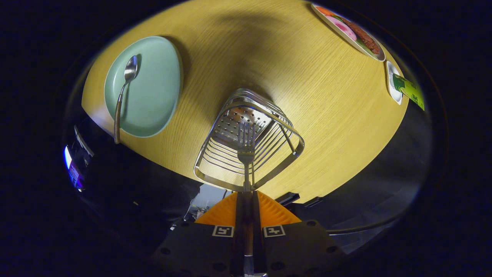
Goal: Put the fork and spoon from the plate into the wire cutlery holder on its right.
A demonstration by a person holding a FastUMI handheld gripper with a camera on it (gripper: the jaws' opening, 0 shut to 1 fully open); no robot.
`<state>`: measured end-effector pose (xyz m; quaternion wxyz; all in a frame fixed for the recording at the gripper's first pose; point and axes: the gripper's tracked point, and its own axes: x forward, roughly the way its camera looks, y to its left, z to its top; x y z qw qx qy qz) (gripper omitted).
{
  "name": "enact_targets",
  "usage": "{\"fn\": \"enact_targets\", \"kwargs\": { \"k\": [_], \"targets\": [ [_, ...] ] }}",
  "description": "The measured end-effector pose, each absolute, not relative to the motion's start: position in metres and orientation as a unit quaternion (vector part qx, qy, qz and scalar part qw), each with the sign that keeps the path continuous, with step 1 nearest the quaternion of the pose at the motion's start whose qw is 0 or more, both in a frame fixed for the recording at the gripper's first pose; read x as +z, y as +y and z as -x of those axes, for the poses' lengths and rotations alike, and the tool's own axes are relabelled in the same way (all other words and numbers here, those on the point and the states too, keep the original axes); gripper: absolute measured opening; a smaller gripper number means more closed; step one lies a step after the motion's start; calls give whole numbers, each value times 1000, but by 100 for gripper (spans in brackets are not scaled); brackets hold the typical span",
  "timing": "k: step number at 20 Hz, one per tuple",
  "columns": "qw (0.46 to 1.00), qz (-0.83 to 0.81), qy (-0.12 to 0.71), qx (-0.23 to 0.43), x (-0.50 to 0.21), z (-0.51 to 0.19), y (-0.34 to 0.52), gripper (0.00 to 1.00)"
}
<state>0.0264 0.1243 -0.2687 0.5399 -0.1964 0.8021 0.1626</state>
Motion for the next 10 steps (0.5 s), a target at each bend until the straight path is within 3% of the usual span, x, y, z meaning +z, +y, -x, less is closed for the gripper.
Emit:
{"fn": "enact_targets", "kwargs": {
  "k": [3,7,10],
  "targets": [
    [553,191,793,168,-270,-27,123,17],
    [594,164,767,177,-262,-32,119,40],
    [642,114,738,172,-260,-35,116,70]
  ]
}}
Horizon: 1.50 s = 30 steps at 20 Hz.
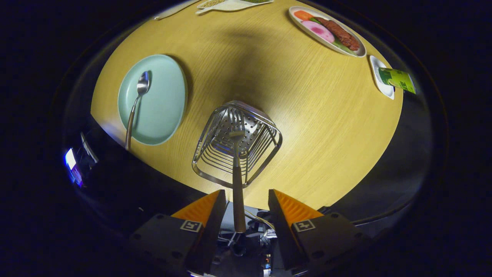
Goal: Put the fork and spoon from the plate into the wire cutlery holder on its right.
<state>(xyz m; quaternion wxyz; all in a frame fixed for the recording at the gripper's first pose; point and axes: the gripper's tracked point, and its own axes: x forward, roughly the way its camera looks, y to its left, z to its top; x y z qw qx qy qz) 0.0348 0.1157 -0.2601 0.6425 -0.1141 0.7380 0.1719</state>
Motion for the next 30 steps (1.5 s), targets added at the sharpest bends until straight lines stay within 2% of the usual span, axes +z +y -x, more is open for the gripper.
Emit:
{"fn": "enact_targets", "kwargs": {
  "k": [2,6,8,12,16,20,25,30],
  "targets": [
    [677,83,715,156,-257,-39,111,84],
    [746,17,650,148,-228,-43,121,82],
    [777,-8,609,157,-207,-47,142,87],
    [804,-55,558,198,-173,-39,210,88],
    [808,-66,532,244,-169,-26,285,88],
    [787,-111,545,269,-197,-15,358,88],
    [762,-182,575,237,-240,-25,399,86],
    [749,-176,606,202,-278,-29,404,86]
  ]
}}
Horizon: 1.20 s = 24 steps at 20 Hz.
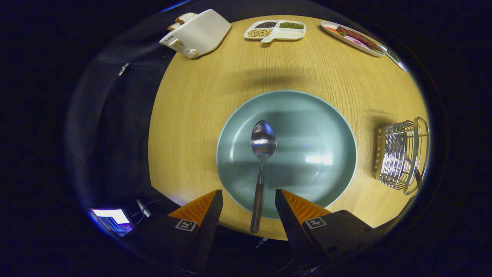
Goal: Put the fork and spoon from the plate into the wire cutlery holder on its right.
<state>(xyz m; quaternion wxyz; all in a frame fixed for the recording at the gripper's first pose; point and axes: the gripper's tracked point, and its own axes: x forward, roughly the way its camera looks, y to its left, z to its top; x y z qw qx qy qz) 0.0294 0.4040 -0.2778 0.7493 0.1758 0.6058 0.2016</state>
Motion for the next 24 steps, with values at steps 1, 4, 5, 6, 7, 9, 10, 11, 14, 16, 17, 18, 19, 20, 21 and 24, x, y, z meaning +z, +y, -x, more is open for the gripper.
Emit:
{"fn": "enact_targets", "kwargs": {
  "k": [1,4,5,6,7,9,10,11,14,16,17,18,19,20,21,24],
  "targets": [
    [751,-166,609,194,-285,-31,403,86],
    [750,-158,617,179,-298,-34,408,80],
    [749,-159,619,176,-299,-32,409,70],
    [746,-159,623,177,-302,-31,413,63],
    [744,-155,625,176,-305,-30,415,63],
    [743,-146,630,174,-311,-28,418,62],
    [745,-140,631,165,-311,-27,415,42],
    [745,-136,632,165,-311,-25,414,23],
    [759,-128,619,159,-315,-33,410,11],
    [758,-129,615,173,-312,-31,408,7],
    [759,-134,613,173,-309,-31,405,7],
    [760,-143,609,176,-304,-33,403,7],
    [760,-153,605,182,-297,-33,403,7],
    [761,-157,601,188,-289,-33,399,7],
    [762,-156,598,193,-282,-33,394,7],
    [763,-162,588,217,-250,-30,379,7]
  ]
}}
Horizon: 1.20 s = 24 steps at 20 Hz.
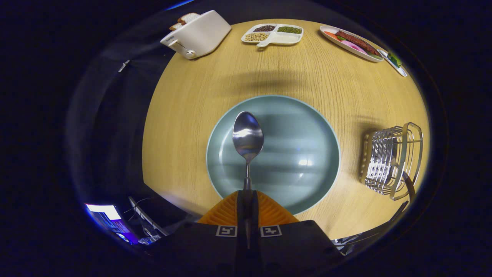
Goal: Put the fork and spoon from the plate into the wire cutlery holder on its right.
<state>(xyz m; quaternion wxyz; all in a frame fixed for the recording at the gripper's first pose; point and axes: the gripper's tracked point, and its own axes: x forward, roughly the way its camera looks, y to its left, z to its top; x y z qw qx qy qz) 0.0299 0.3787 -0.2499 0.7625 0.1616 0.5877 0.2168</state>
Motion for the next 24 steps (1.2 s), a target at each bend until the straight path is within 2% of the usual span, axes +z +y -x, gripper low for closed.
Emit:
{"fn": "enact_targets", "kwargs": {
  "k": [4,11,18,24],
  "targets": [
    [761,-159,581,243,-201,-25,332,7],
    [740,-112,625,224,-168,-13,214,7],
    [663,-50,722,189,-202,13,152,7],
    [583,-13,793,179,-213,10,143,7]
  ]
}}
